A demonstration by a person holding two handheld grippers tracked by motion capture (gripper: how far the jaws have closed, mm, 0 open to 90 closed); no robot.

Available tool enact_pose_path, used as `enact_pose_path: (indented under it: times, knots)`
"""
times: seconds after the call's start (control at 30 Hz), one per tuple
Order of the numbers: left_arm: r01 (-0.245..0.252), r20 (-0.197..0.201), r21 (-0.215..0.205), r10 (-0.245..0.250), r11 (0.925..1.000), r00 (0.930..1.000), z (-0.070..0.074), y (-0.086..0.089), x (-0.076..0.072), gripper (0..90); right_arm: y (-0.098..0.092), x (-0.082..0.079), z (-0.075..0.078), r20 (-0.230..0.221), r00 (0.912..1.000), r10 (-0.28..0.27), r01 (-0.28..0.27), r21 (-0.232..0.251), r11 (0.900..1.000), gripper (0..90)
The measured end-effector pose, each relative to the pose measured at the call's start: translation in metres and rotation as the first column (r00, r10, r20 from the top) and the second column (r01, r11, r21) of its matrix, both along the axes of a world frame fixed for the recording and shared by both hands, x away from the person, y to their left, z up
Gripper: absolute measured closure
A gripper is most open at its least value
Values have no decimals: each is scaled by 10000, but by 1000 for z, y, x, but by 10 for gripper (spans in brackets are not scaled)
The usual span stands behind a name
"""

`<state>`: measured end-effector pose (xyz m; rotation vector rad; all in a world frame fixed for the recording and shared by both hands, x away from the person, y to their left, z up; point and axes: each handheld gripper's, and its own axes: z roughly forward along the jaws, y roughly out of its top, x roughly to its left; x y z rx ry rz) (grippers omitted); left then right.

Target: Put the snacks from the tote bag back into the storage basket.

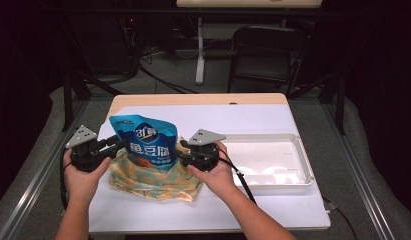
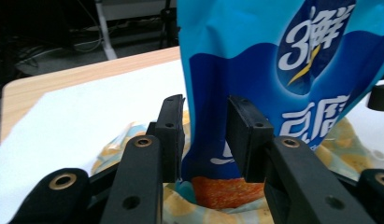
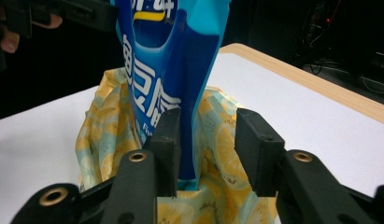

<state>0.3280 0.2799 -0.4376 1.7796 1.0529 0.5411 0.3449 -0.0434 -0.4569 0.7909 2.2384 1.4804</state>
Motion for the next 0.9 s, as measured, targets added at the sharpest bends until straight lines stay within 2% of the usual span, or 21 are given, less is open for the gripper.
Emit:
enact_pose_path:
  times: [0.13, 0.2, 0.27, 0.37, 0.53, 0.63, 0.77, 0.9]
  knots:
    - [49, -44, 43, -48, 10000, 10000, -3, 0, 0, 671, 1, 0, 1, 94, 9999, -35, 35, 60, 10000, 647]
    - [18, 60, 67, -18, 10000, 10000, -4, 0, 0, 665, 1, 1, 1, 113, 9999, -32, 32, 19, 10000, 663]
    - [-71, 36, 2, 71, 10000, 10000, -5, 1, -1, 657, 2, 1, 1, 94, 10000, -29, 29, -4, 10000, 675]
    - [-295, 63, 134, 295, 9995, 9995, -7, 2, 0, 658, 3, 2, 0, 93, 9999, -52, 52, 28, 10000, 699]
    - [-338, -100, 108, 339, 9994, 9994, -10, 4, 1, 677, 7, 3, -3, 101, 9999, -19, 20, -104, 9999, 722]
    - [-280, -37, 179, 281, 9994, 9996, -11, 4, 2, 682, 9, 4, -5, 62, 10000, 46, -45, -126, 9999, 739]
    - [-248, -39, 107, 248, 9996, 9997, -13, 6, 2, 695, 13, 5, -6, 57, 10000, 16, -15, -112, 9999, 752]
    - [-163, -167, -136, 161, 9998, 9997, -16, 9, 3, 731, 14, 6, -6, 92, 10000, 31, -30, -127, 9999, 763]
